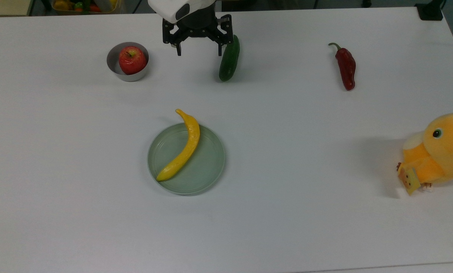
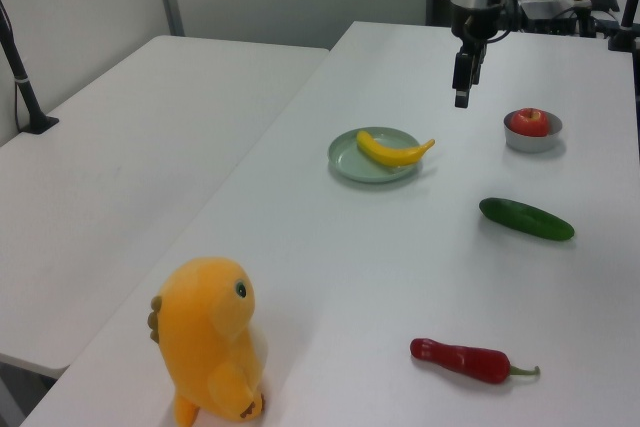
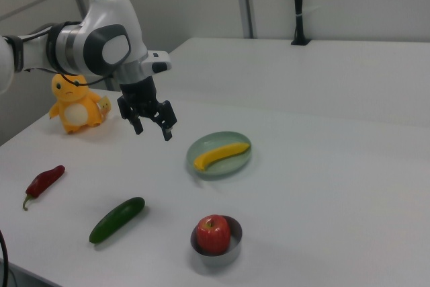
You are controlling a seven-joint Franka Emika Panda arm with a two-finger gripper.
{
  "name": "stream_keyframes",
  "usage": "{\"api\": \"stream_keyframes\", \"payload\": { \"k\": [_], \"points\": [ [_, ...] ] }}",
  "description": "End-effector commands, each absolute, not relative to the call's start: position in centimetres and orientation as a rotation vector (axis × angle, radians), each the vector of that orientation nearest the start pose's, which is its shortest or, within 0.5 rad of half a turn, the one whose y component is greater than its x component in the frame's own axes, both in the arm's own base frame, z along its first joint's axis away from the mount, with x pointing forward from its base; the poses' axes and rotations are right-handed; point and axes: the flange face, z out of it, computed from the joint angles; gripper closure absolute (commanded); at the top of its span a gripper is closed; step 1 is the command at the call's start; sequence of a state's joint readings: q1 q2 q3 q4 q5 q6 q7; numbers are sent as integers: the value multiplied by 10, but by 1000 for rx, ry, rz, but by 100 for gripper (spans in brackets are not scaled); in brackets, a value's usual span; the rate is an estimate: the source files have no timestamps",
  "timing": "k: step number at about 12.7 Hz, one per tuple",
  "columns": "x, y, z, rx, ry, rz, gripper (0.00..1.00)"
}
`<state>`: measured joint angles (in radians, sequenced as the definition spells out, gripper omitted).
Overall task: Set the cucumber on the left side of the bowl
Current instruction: 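Move the gripper over the green cucumber, then lower the open gripper and close it on the green cucumber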
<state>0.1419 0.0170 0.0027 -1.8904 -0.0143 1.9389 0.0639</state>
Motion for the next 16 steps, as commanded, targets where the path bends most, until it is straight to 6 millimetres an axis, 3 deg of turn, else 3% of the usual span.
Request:
{"api": "stream_keyframes", "payload": {
  "k": [1, 3, 6, 8, 11, 12, 16],
  "points": [
    [557, 80, 500, -3136, -141, -68, 0],
    [558, 82, 500, -3129, -17, -82, 0],
    [556, 92, 498, -3124, -7, -76, 0],
    [541, 110, 490, -3128, -31, -30, 0],
    [509, 103, 479, -3126, 13, 13, 0],
    [496, 102, 471, -3120, 20, 41, 0],
    [464, 124, 403, -3148, -10, 184, 0]
  ]
}}
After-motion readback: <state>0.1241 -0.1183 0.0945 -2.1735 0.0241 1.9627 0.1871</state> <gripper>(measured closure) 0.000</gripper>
